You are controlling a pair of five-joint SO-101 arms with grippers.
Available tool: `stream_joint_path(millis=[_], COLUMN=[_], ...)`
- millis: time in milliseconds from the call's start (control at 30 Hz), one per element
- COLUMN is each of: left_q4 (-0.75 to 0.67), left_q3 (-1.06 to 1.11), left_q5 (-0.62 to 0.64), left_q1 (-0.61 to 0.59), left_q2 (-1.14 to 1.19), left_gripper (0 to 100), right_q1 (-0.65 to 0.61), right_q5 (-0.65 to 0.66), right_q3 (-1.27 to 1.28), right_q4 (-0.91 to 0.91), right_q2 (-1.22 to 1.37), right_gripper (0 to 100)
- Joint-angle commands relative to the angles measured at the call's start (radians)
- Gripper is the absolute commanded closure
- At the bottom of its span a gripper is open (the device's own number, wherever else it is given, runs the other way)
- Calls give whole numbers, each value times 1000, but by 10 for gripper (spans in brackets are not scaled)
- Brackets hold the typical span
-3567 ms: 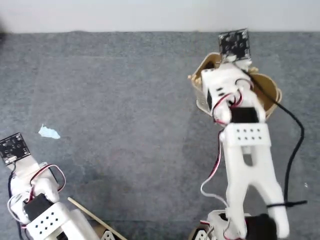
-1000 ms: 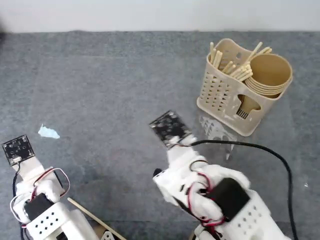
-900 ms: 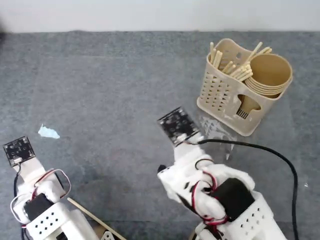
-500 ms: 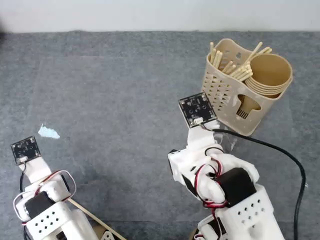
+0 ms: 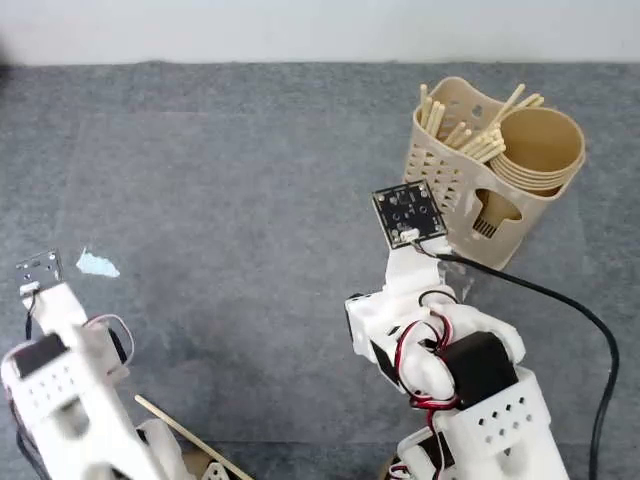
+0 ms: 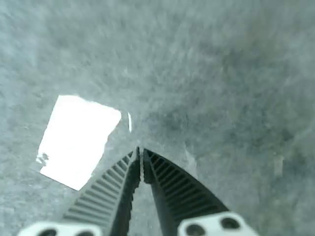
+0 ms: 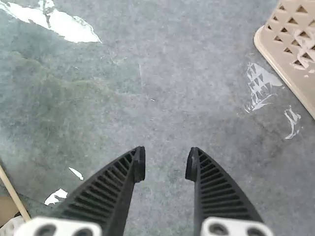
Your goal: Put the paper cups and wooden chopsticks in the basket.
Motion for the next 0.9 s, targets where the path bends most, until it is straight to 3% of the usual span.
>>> stream_joint_path(millis=[0, 267, 400, 600, 867], left_q4=[14, 319, 321, 307, 270], left_q3=[-159, -473, -503, -496, -426], left_q5=[-2, -238, -244, -267, -318], left_q1=[11, 2, -26, -29, -28], left_q2=[293, 710, 747, 756, 758], left_gripper=[987, 984, 928, 727, 728], right_q1=[12, 12, 13, 13, 12], right_q5=[-11, -11, -11, -11, -9], right_q3=[-5, 37, 123, 161, 161], right_q4=[-25, -56, -139, -200, -209], right_q2=[7, 7, 7, 5, 1], right_gripper=[847, 847, 847, 847, 847])
